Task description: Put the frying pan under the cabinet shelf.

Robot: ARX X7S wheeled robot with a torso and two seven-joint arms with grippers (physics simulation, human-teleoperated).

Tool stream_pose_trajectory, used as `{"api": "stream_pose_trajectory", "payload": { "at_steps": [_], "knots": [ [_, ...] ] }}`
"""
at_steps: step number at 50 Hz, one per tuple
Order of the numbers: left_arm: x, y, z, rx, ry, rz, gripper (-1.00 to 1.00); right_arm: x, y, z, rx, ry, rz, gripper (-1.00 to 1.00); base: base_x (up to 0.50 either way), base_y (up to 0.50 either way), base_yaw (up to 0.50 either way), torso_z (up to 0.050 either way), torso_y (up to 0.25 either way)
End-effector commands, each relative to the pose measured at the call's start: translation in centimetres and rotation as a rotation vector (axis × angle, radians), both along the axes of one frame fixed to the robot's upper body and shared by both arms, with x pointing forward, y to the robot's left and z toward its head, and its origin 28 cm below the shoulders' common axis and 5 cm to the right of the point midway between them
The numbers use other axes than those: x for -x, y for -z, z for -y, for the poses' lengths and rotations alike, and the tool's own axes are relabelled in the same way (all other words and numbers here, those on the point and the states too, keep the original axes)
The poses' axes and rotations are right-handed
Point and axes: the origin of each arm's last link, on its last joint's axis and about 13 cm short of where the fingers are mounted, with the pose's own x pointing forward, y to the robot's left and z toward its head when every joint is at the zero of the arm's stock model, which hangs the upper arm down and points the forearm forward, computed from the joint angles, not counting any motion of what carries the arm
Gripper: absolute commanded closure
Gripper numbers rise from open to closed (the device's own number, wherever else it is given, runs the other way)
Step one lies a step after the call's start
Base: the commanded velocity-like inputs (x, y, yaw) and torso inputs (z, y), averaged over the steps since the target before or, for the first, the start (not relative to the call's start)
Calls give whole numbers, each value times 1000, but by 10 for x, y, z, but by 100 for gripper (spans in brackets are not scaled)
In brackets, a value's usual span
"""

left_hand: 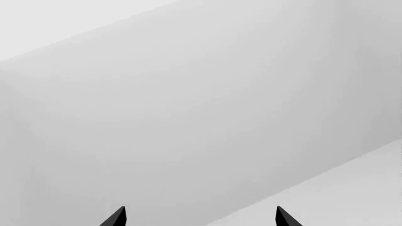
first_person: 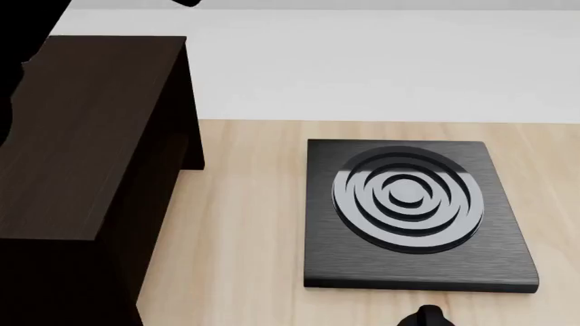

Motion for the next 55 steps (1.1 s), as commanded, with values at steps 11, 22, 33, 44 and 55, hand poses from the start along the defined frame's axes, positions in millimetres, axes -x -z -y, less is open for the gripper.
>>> {"api": "stream_pose_trajectory", "payload": {
  "at_steps": [11, 22, 33, 44, 55],
  "knots": [
    [-2, -1, 7, -10, -2, 2, -100, 10, 15, 28, 2, 53, 10, -100, 0, 0, 0, 0, 0],
    [1, -5, 7, -12, -13, 10, -100, 2, 18, 34, -3, 59, 22, -100, 0, 0, 0, 0, 0],
    [5, -7, 11, -27, -13, 20, -100, -11, 32, 31, -41, 43, 28, -100, 0, 0, 0, 0, 0],
    [15, -15, 18, -37, 12, 46, -100, -24, 49, 25, -135, 43, 74, 100, 0, 0, 0, 0, 0],
    [21, -18, 13, -24, 10, 60, -100, -16, 35, 22, -134, 44, 114, 100, 1, 0, 1, 0, 0]
  ]
}}
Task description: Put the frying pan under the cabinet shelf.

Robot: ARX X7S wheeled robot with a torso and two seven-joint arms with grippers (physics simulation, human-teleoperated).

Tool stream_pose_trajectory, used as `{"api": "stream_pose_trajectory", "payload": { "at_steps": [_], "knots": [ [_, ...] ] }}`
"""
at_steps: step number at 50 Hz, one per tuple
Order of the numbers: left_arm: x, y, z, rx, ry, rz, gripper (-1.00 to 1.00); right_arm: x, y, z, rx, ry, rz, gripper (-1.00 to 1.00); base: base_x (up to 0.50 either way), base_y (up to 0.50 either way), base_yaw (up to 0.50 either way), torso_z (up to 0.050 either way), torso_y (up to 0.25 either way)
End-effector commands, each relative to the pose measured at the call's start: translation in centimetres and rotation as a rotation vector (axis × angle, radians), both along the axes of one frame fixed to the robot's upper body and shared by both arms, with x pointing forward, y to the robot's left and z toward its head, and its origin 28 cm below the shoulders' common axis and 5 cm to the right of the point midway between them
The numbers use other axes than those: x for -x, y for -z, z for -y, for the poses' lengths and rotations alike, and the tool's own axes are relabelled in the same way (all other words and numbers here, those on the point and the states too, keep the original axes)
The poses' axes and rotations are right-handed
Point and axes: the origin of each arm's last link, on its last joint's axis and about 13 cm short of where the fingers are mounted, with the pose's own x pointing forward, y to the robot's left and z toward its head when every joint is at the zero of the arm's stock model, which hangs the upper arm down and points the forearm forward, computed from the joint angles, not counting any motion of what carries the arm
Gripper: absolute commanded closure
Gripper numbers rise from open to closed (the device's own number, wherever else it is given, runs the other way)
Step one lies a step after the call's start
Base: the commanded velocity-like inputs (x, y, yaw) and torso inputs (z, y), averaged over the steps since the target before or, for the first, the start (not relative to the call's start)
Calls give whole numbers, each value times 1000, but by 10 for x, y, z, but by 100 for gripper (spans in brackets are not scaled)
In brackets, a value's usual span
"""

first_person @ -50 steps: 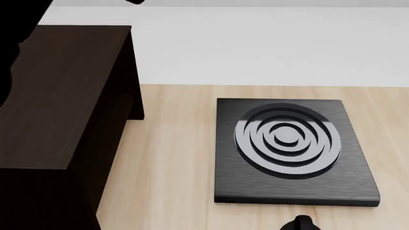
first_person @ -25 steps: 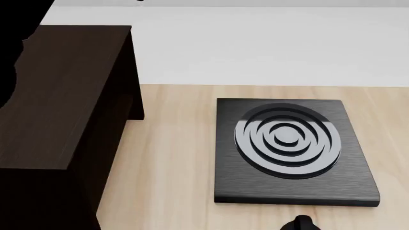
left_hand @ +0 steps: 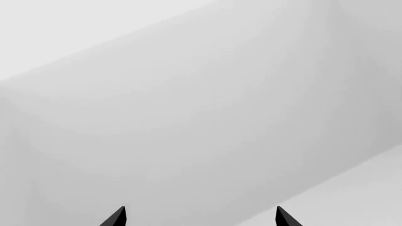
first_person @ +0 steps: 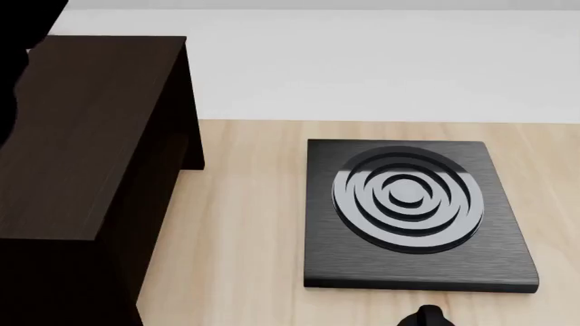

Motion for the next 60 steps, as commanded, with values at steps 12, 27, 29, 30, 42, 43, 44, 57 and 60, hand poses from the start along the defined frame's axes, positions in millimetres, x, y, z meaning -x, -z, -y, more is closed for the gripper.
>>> {"api": "stream_pose_trajectory", "payload": {
  "at_steps": [12, 27, 29, 30, 42, 43, 44, 57, 60],
  "knots": [
    [14, -15, -11, 22, -9, 32, -100, -5, -62, -13, 71, -65, 113, 100, 0, 0, 0, 0, 1],
    [19, -15, -24, 51, -17, 41, -100, -13, -125, -21, 171, -101, 158, 100, 0, 0, 0, 0, 1],
    [20, -15, -25, 53, -16, 42, -100, -16, -132, -22, 182, -107, 165, 100, 0, 0, 0, 0, 0],
    [20, -16, -26, 56, -18, 42, -100, -16, -134, -22, 184, -108, 166, 100, 0, 0, 0, 0, 0],
    [23, -26, -32, 73, -23, 49, -100, -28, -166, -27, 230, -147, 184, 100, 0, 0, 0, 0, 1],
    [23, -27, -32, 75, -23, 49, -100, -29, -168, -27, 232, -150, 185, 100, 0, 0, 0, 0, 0],
    [23, -28, -33, 77, -25, 50, -100, -31, -172, -28, 238, -156, 186, 100, 0, 0, 0, 0, 10],
    [27, -35, -37, 88, -32, 64, -100, -43, -206, -35, 289, -207, 207, 100, 0, 0, 0, 0, 1],
    [27, -35, -37, 90, -33, 63, -100, -45, -213, -37, 302, -213, 207, 100, 0, 0, 0, 0, 0]
  ]
}}
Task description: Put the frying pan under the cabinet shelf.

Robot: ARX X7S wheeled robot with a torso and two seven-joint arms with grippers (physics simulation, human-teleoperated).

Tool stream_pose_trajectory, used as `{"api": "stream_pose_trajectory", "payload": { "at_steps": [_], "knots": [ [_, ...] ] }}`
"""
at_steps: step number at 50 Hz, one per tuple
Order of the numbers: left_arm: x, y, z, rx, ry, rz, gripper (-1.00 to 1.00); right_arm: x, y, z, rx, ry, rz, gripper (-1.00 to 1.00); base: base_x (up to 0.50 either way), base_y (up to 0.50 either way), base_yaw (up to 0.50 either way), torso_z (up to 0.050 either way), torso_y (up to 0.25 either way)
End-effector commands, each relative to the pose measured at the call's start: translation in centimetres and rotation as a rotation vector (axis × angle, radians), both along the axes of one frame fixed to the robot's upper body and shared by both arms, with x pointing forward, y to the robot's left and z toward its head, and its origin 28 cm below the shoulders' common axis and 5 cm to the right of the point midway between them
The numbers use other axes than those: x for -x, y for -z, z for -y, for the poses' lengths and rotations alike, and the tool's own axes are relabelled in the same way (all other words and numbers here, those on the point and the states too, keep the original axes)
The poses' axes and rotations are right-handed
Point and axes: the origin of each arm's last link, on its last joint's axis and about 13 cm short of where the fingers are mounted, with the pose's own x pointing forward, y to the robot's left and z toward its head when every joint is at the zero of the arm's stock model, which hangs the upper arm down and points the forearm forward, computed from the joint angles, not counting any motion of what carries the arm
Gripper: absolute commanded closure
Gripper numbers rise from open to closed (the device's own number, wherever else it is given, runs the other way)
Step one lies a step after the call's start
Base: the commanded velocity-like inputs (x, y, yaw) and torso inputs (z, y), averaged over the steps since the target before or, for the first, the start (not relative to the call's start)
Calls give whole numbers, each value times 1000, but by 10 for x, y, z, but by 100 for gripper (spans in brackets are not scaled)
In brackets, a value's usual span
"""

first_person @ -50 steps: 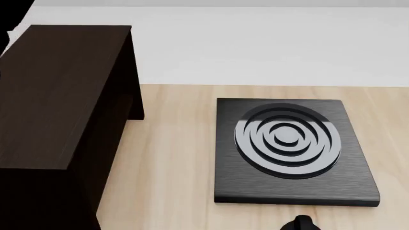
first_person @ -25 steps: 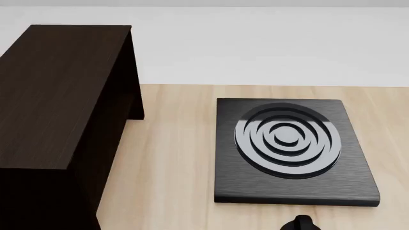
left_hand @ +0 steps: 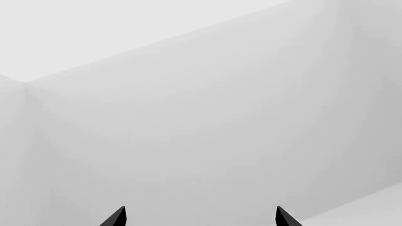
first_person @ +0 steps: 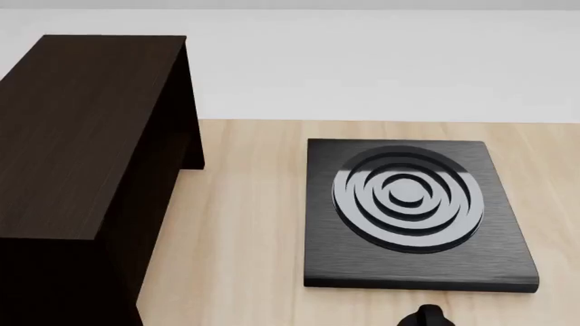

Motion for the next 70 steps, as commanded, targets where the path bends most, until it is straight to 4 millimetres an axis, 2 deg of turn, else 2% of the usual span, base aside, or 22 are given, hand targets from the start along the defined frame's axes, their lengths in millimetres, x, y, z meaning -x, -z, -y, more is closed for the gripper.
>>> {"api": "stream_pose_trajectory", "payload": {
  "at_steps": [1, 19, 25, 43, 55, 70],
  "knots": [
    [2, -3, -3, 8, -4, 5, -100, -5, -37, -7, 114, -15, 45, 100, 0, 0, 0, 0, 0],
    [4, -3, -6, 10, -6, 4, -100, -17, -89, -14, 175, -58, 83, 100, 0, 0, 0, 1, 1],
    [6, -2, -6, 13, -8, 5, -100, -20, -96, -17, 188, -71, 87, 100, 0, 0, 0, 0, 2],
    [12, -4, -8, 17, -9, 13, -100, -42, -135, -27, 234, -120, 132, 100, 0, 0, 0, 1, 1],
    [17, -11, -11, 31, -6, 38, -100, -64, -158, -42, 268, -191, 164, 100, 0, 0, 0, 1, 2],
    [18, -13, -15, 43, -7, 52, -100, -79, -179, -57, 310, -250, 174, 100, 0, 0, 0, 0, 1]
  ]
}}
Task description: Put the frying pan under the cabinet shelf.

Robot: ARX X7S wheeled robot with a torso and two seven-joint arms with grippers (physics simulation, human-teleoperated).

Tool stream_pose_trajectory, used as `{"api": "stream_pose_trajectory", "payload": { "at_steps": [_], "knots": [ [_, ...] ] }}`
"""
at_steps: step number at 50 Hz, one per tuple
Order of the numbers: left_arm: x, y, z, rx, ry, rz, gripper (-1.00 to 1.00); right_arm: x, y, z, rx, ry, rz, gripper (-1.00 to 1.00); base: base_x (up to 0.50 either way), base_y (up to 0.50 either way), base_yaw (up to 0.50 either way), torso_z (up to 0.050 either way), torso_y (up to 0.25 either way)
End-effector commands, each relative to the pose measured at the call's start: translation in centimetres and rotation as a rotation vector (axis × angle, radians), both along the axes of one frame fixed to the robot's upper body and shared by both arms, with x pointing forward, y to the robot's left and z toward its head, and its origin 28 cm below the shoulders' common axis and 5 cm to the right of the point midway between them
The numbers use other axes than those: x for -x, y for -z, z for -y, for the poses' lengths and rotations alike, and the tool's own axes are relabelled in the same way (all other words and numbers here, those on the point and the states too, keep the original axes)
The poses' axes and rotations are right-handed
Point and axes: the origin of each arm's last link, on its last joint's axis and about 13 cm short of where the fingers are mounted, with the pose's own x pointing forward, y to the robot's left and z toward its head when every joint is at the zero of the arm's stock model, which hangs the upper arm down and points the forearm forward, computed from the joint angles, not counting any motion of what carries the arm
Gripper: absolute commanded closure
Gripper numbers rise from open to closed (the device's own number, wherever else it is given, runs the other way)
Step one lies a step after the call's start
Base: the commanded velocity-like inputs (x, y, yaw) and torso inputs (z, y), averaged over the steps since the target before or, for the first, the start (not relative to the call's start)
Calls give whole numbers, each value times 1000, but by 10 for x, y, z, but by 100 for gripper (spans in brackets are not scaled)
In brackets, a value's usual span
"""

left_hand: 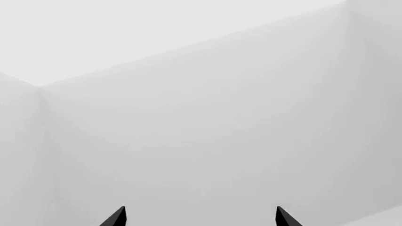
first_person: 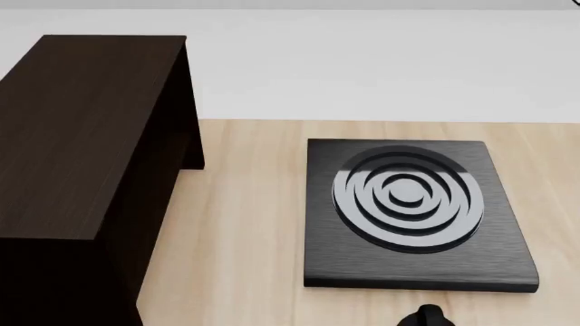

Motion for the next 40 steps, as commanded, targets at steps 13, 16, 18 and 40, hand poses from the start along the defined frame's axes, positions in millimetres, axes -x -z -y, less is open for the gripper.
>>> {"api": "stream_pose_trajectory", "payload": {
  "at_steps": [13, 16, 18, 40],
  "knots": [
    [6, -7, -5, 11, -7, 37, -100, -14, -41, -21, 102, -26, 118, 100, 0, 0, 0, 1, 2],
    [7, -8, -5, 9, -8, 40, -100, -16, -45, -24, 112, -41, 118, 100, 0, 0, 0, 0, 0],
    [7, -8, -6, 9, -9, 40, -100, -18, -47, -26, 114, -46, 118, 100, 0, 0, 0, 0, 5],
    [15, -14, -8, 4, -37, 91, -100, -27, -56, -42, 148, -114, 126, 100, 0, 0, 0, 4, -43]
  ]
}}
